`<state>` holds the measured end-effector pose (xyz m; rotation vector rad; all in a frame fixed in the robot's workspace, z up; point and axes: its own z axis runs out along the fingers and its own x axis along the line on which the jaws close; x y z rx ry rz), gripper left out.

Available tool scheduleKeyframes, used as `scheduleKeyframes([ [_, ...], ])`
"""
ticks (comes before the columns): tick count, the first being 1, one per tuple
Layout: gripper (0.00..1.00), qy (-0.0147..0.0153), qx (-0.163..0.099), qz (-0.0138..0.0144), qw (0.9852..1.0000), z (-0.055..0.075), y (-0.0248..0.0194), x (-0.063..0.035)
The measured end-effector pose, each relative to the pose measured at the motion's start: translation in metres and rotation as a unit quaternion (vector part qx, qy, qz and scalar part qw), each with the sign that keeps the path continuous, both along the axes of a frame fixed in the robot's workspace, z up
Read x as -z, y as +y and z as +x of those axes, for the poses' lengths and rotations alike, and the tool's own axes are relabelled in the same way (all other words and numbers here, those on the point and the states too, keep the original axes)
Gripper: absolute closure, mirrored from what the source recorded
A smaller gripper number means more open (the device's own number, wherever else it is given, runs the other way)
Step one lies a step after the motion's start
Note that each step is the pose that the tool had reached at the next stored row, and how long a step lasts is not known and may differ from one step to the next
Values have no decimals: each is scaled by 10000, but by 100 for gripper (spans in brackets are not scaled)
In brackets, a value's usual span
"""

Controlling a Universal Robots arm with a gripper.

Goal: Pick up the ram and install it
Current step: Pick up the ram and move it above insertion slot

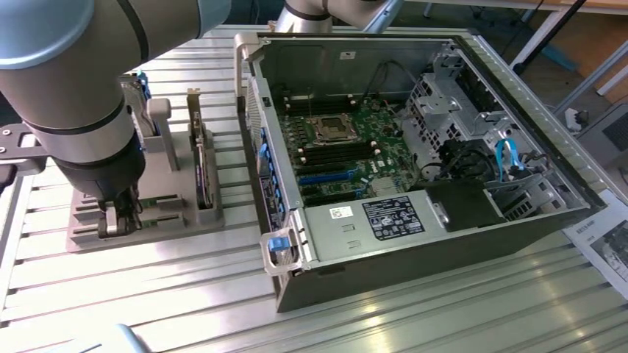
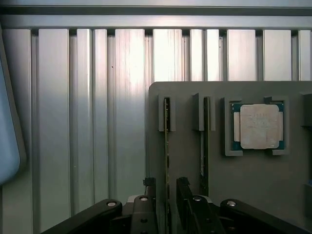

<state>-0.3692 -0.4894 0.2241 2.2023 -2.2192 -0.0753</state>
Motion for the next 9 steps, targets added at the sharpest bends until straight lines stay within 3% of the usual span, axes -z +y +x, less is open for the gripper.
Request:
scheduleKeyframes([
  [9, 69, 0, -1, 0, 10000, 14, 49, 38],
])
